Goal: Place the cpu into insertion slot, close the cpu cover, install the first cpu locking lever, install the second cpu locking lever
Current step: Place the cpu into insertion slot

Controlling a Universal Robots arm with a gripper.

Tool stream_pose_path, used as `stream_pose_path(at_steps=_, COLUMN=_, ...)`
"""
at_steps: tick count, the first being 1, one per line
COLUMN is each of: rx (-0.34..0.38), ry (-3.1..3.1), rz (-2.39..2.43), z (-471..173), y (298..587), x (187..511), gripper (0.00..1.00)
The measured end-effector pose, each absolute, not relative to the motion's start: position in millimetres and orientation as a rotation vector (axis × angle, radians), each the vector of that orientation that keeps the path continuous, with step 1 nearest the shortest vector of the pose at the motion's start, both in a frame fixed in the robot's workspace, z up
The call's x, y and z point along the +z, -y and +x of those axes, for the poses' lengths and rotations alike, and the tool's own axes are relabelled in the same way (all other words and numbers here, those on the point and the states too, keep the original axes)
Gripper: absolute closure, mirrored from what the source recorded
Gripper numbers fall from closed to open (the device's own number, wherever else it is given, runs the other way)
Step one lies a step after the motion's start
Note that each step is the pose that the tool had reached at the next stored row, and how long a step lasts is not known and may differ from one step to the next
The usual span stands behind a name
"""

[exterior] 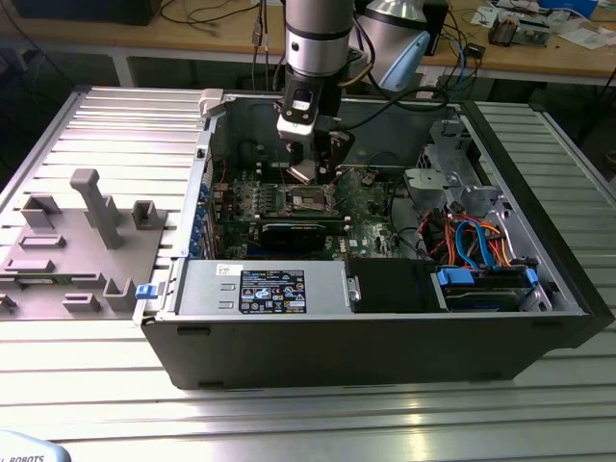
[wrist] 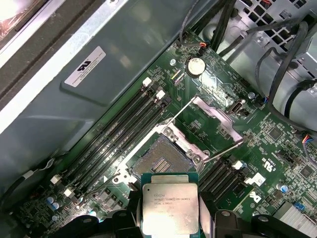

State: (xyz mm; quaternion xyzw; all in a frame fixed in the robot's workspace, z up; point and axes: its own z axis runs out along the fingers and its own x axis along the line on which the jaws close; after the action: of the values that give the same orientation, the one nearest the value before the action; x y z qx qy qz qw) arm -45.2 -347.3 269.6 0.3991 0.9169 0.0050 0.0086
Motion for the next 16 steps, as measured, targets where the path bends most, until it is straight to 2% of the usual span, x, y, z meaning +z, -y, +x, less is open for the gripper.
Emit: stream_pose_path(at_steps=16, rx=0.015, ry=-2.842, rz=1.298, z=-45.2, y=347.3, x=269.6, gripper=0.45)
